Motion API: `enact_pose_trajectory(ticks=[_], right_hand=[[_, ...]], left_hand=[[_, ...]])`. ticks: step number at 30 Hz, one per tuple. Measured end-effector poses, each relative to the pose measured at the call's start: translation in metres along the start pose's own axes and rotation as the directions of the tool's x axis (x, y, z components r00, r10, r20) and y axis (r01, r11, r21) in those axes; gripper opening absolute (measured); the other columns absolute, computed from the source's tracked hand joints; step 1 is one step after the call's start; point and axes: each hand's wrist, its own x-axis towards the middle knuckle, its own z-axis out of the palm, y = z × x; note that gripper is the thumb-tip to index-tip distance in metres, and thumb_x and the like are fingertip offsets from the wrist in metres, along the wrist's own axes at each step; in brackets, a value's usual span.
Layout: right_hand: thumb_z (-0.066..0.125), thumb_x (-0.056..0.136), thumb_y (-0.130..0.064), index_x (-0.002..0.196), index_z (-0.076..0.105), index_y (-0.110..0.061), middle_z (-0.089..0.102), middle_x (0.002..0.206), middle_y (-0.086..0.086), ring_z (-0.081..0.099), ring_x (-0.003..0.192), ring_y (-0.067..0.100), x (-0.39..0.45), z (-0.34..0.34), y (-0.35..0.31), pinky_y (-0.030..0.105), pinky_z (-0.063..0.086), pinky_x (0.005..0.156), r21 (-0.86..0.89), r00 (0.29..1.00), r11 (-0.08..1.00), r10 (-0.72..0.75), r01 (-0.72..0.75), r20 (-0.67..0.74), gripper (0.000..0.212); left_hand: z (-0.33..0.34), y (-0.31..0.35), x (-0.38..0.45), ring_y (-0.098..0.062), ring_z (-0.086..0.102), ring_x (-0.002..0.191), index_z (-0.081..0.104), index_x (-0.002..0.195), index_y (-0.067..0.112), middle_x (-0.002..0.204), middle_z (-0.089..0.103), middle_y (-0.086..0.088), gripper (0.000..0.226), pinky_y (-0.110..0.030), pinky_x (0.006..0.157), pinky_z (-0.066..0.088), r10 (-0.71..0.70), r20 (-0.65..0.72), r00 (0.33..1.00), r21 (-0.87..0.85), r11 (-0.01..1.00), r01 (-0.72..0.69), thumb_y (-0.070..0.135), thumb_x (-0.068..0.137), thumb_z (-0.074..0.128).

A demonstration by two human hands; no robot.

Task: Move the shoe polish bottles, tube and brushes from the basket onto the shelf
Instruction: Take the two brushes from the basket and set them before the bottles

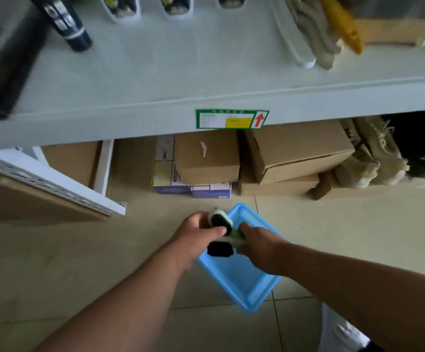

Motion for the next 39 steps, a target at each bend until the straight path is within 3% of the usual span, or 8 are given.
enact_pose_trajectory(ticks=[7,11,15,20,25,29,32,39], right_hand=[[0.056,0.101,-0.035,0.113,0.052,-0.024,0.063,0.094,0.000,0.059,0.081,0.026,-0.068,-0.086,-0.110,0.036,0.044,0.071,0.049,0.948,0.975,-0.199,0.217,-0.249,0.017],[0.062,0.096,-0.036,0.103,0.053,-0.030,0.066,0.082,-0.004,0.060,0.072,0.020,-0.107,-0.135,-0.149,0.036,0.049,0.067,0.085,0.892,0.943,-0.272,0.322,-0.362,0.013],[0.066,0.095,-0.020,0.085,0.055,-0.030,0.065,0.075,-0.008,0.058,0.063,-0.001,-0.137,-0.178,-0.180,0.010,0.042,0.054,0.166,0.828,0.894,-0.297,0.416,-0.475,0.018],[0.065,0.097,-0.029,0.088,0.063,-0.023,0.072,0.074,-0.002,0.063,0.059,0.008,-0.147,-0.210,-0.208,0.024,0.051,0.056,0.306,0.815,0.849,-0.220,0.430,-0.537,0.011],[0.061,0.101,-0.023,0.094,0.064,-0.017,0.070,0.075,0.003,0.059,0.050,0.003,-0.141,-0.224,-0.224,0.015,0.048,0.046,0.425,0.801,0.790,-0.134,0.442,-0.584,0.010],[0.063,0.101,-0.023,0.124,0.051,-0.037,0.070,0.099,-0.002,0.075,0.070,0.009,-0.128,-0.229,-0.222,0.019,0.058,0.051,0.552,0.814,0.739,0.010,0.385,-0.581,0.029],[0.062,0.098,-0.015,0.126,0.050,-0.043,0.068,0.098,-0.001,0.075,0.077,0.023,-0.117,-0.235,-0.217,0.035,0.064,0.058,0.521,0.793,0.771,0.034,0.366,-0.608,0.041],[0.068,0.087,-0.019,0.133,0.048,-0.045,0.063,0.105,-0.003,0.065,0.073,0.017,-0.093,-0.249,-0.208,0.024,0.047,0.053,0.316,0.811,0.930,0.034,0.188,-0.584,0.057]], left_hand=[[-0.051,0.109,-0.102,-0.018,0.076,0.076,0.082,0.103,0.019,0.088,0.081,-0.006,0.012,-0.029,0.065,0.059,0.149,-0.009,0.989,-0.290,0.946,-0.145,0.012,0.093,0.079],[-0.075,0.163,-0.161,-0.027,0.071,0.086,0.081,0.108,0.015,0.097,0.075,-0.014,0.030,-0.036,0.073,0.058,0.296,0.008,0.955,-0.412,0.871,-0.267,0.020,0.078,0.080],[-0.093,0.190,-0.195,-0.037,0.065,0.093,0.075,0.123,-0.001,0.111,0.069,-0.029,0.052,-0.047,0.081,0.049,0.414,0.070,0.908,-0.622,0.730,-0.285,0.032,0.082,0.074],[-0.095,0.211,-0.214,-0.036,0.072,0.095,0.076,0.124,0.002,0.114,0.076,-0.025,0.044,-0.045,0.081,0.060,0.565,0.159,0.810,-0.746,0.606,-0.277,0.024,0.092,0.055],[-0.089,0.225,-0.191,-0.030,0.078,0.107,0.070,0.134,0.001,0.125,0.078,-0.025,0.050,-0.032,0.086,0.064,0.555,-0.091,0.827,-0.545,0.667,-0.507,-0.022,0.093,0.052],[-0.091,0.238,-0.171,-0.021,0.084,0.097,0.076,0.118,0.030,0.117,0.080,-0.008,0.043,-0.037,0.090,0.065,0.454,-0.367,0.812,-0.254,0.790,-0.558,-0.006,0.104,0.056],[-0.100,0.246,-0.165,-0.011,0.077,0.077,0.074,0.120,0.035,0.103,0.078,-0.003,0.032,-0.022,0.062,0.058,0.473,-0.496,0.729,0.029,0.847,-0.530,0.013,0.108,0.053],[-0.113,0.257,-0.167,0.006,0.059,0.067,0.065,0.134,0.032,0.104,0.064,0.017,0.040,-0.010,0.052,0.044,0.517,-0.369,0.772,0.332,0.849,-0.410,0.028,0.095,0.068]])
